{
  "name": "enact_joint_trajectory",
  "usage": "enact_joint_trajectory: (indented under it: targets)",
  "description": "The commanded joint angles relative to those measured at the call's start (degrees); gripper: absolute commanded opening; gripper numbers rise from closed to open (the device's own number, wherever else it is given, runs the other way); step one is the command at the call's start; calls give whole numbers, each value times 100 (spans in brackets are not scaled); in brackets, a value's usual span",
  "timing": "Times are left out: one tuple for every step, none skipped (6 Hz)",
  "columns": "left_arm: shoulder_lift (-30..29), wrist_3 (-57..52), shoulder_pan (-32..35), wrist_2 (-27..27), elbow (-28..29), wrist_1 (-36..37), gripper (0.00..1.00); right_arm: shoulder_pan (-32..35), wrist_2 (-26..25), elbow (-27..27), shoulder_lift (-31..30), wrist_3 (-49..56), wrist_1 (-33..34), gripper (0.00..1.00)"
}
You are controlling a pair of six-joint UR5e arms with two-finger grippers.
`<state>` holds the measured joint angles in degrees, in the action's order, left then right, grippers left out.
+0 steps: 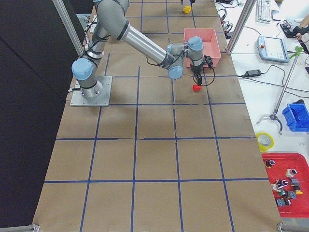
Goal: Put all blocks into box
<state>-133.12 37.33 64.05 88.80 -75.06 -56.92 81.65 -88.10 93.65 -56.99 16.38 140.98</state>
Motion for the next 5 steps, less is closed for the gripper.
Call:
enact_joint_trajectory:
  targets:
    - [-56,177,20,-213,0,49,99,-140,100,21,144,347,25,98]
    - [-65,186,11,-206,-35,58,99,-245,100,74,170,478,17,97]
    - [-74,186,11,-206,-52,50,99,-263,65,92,188,671,-1,83]
    - [-161,178,11,-206,-35,58,99,-263,73,83,188,673,-1,59]
    - [-162,178,20,-232,-35,58,94,-263,91,83,197,630,-36,41]
